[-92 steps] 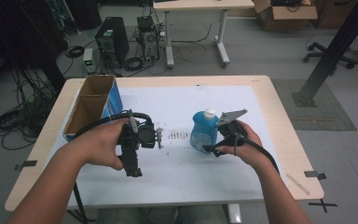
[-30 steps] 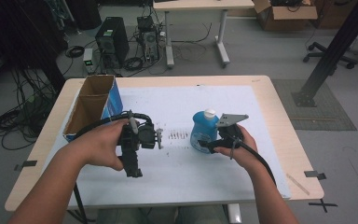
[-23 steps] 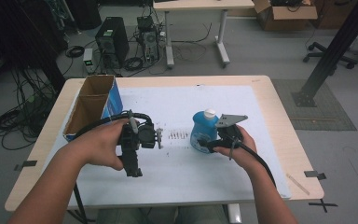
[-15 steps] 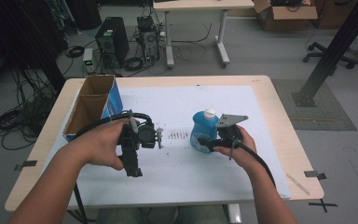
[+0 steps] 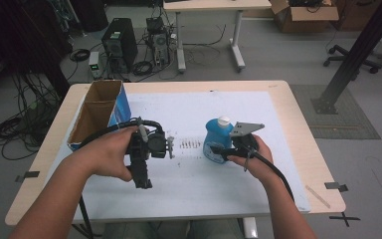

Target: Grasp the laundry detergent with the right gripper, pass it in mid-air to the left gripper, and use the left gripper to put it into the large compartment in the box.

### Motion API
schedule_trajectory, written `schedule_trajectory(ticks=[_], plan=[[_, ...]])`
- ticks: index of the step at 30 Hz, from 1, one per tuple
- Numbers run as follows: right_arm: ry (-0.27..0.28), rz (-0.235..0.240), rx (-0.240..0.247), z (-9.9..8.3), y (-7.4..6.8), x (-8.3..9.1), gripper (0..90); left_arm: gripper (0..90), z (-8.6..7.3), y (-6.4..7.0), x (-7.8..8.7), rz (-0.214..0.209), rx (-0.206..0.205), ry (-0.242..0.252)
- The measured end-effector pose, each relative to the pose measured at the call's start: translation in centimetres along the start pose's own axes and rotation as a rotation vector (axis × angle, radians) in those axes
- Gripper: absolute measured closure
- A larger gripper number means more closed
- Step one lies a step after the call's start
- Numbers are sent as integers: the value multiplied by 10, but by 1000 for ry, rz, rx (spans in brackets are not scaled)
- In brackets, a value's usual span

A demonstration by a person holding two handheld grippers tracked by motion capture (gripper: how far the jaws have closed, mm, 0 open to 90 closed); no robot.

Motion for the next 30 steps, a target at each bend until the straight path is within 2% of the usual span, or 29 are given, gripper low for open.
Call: schedule_trajectory(ticks=[8, 9, 13, 15, 16, 17, 18, 19, 20, 22, 23, 24, 27, 30], plan=[[-8, 3, 23, 1, -3, 1, 457, 2, 1, 1, 2, 2, -1, 1], [-23, 13, 28, 2, -6, 3, 459, 2, 1, 0, 4, 6, -1, 1], [-22, 33, 45, 7, -13, 9, 459, 2, 2, 0, 7, 9, -3, 5], [-10, 62, 71, 16, -22, 18, 460, 2, 2, -1, 9, 12, -1, 6], [-10, 62, 71, 16, -22, 18, 460, 2, 2, -1, 10, 13, -5, 6], [-2, 90, 85, 24, -30, 26, 460, 2, 4, -1, 12, 15, -7, 8], [-2, 90, 85, 24, -30, 26, 460, 2, 4, -1, 12, 15, -7, 8], [2, 120, 108, 31, -38, 33, 459, 2, 5, -1, 14, 18, -7, 13], [2, 120, 108, 31, -38, 33, 459, 2, 5, -1, 14, 18, -7, 13], [7, 151, 122, 37, -47, 39, 459, 2, 6, -1, 16, 20, -11, 14], [10, 182, 129, 42, -55, 45, 458, 2, 8, -1, 18, 21, -12, 14], [10, 182, 129, 42, -55, 45, 458, 2, 8, -1, 18, 21, -12, 14], [13, 233, 149, 48, -71, 51, 458, 2, 11, -1, 21, 25, -20, 15], [11, 254, 158, 49, -78, 53, 458, 2, 14, 0, 23, 29, -22, 18]])
Point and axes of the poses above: each handheld gripper's, and its own axes: x roughly backward along the jaws, z roughly out of its top, y roughly to its right, the point moved 9 cm from there along -x, roughly forward along the jaws, and after that the axes turned 3 degrees about z, right-handed, at the moved point
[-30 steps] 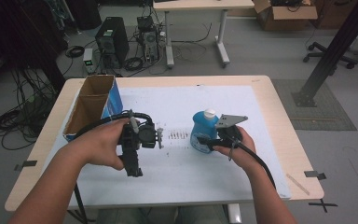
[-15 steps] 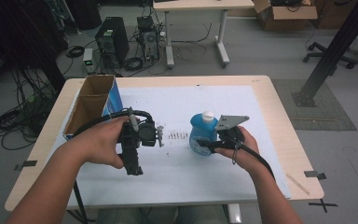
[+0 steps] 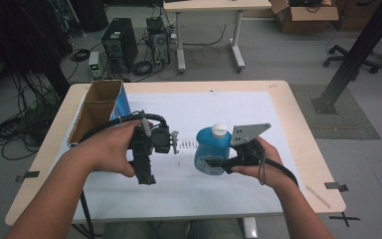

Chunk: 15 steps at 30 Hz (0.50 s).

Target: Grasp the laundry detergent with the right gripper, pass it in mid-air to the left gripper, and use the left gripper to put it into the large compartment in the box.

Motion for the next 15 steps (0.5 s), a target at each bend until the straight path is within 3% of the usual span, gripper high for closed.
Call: schedule_trajectory(ticks=[5, 15], plan=[[-14, 63, 31, 1, -20, -6, 457, 2, 6, 2, 4, 0, -14, 2], [-24, 127, 65, -2, -40, -23, 456, 2, 16, 4, 8, -6, -32, 8]])
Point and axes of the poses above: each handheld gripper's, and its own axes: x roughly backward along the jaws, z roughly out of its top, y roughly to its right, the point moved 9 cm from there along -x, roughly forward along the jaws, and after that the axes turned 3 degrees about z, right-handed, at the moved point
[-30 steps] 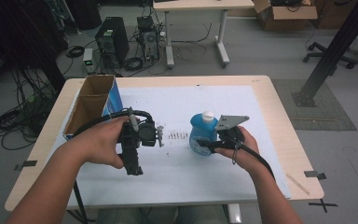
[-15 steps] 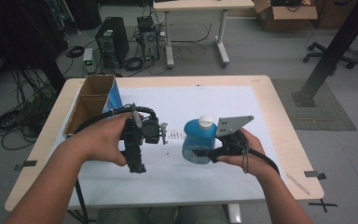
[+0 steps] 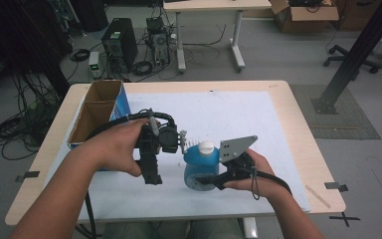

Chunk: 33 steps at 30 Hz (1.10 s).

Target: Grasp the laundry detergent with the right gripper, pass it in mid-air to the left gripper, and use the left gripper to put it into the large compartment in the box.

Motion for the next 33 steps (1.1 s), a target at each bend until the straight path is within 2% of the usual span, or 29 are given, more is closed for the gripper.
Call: schedule_trajectory(ticks=[17, 33], plan=[[-14, 54, 32, 9, -8, -44, 455, 2, 9, 5, 3, -1, -17, -14], [-32, 64, 59, 22, -12, -75, 455, 2, 8, 7, 1, -3, -16, -14]])
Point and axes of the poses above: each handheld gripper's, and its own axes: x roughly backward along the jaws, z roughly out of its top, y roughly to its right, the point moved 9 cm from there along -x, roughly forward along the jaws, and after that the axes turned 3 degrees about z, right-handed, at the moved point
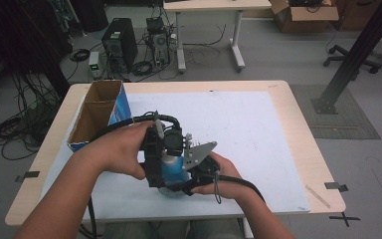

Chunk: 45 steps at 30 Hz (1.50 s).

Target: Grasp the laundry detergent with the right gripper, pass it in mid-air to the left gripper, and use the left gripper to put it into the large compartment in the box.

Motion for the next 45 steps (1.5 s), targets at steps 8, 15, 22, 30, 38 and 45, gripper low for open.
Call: schedule_trajectory(ticks=[8, 15, 22, 30, 38, 45], plan=[[6, 1, 0, 8, 2, -8, 454, 2, -2, -1, -4, -4, 7, 2], [8, -6, -6, 11, 3, -7, 454, 2, -1, -1, -6, -3, 1, 0], [8, -11, -9, 9, 4, -6, 453, 2, 0, -2, -7, 2, 2, -4], [9, -14, -4, 9, 4, -7, 452, 6, 0, -3, -9, 20, 4, -4], [14, -19, -4, 9, 4, -8, 452, 58, -1, -3, -9, 21, 0, -5], [22, -8, -11, 11, 2, -8, 452, 79, -1, -4, -10, 39, -3, -9]])
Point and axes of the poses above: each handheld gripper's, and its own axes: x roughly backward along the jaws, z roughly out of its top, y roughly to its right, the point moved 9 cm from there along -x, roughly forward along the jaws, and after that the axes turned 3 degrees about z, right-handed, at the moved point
